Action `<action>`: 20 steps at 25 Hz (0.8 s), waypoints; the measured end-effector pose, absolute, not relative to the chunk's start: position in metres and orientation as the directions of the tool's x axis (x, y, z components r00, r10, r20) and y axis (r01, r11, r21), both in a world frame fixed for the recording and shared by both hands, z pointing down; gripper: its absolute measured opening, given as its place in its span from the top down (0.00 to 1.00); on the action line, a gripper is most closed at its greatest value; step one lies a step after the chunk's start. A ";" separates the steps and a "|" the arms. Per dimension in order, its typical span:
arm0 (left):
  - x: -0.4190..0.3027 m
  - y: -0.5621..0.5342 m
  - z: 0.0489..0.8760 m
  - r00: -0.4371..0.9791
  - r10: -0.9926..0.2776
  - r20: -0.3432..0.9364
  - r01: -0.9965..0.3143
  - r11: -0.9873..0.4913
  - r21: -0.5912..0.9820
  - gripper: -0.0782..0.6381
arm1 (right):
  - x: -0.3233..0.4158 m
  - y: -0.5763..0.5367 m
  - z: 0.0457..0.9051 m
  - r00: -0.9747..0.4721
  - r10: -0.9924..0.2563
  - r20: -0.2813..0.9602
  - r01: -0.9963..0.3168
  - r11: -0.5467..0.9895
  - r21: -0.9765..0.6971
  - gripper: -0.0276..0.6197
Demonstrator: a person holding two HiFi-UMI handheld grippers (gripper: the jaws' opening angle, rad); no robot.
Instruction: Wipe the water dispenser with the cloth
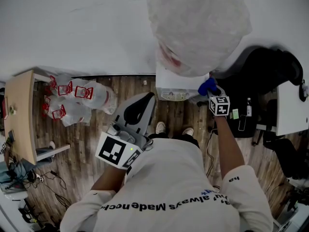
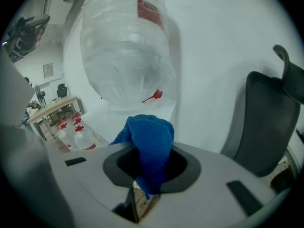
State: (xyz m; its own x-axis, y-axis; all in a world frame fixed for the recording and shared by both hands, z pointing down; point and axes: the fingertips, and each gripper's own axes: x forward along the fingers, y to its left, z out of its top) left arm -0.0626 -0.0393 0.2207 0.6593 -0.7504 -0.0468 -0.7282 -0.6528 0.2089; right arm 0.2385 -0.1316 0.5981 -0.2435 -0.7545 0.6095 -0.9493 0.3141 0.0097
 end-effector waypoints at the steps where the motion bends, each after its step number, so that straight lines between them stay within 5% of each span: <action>1: -0.063 -0.040 0.221 0.660 -0.750 -0.047 -0.727 -0.654 0.209 0.86 | 0.238 -0.128 0.598 -0.241 -0.757 0.607 -0.951 0.309 0.007 0.83; 5: -0.064 -0.040 0.221 0.662 -0.748 -0.050 -0.725 -0.656 0.209 0.86 | 0.235 -0.106 0.610 -0.232 -0.735 0.637 -0.953 0.302 0.002 0.83; 9: -0.067 -0.040 0.218 0.664 -0.746 -0.054 -0.723 -0.659 0.208 0.86 | 0.221 -0.059 0.671 -0.222 -0.577 0.786 -0.928 0.373 0.012 0.81; 13: -0.079 -0.046 0.212 0.658 -0.750 -0.064 -0.729 -0.656 0.197 0.86 | 0.213 -0.057 0.648 -0.209 -0.699 0.684 -0.968 0.246 -0.044 0.81; 20: -0.085 -0.045 0.220 0.652 -0.757 -0.049 -0.733 -0.645 0.215 0.86 | 0.149 -0.067 0.573 -0.307 -0.781 0.544 -0.942 0.332 -0.055 0.81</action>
State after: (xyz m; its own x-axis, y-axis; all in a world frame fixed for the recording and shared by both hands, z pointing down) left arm -0.0845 -0.0451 0.2204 0.6516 -0.7569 -0.0494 -0.7331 -0.6452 0.2150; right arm 0.1487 -0.0667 0.5728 -0.3071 -0.7810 0.5437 -0.9416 0.3321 -0.0548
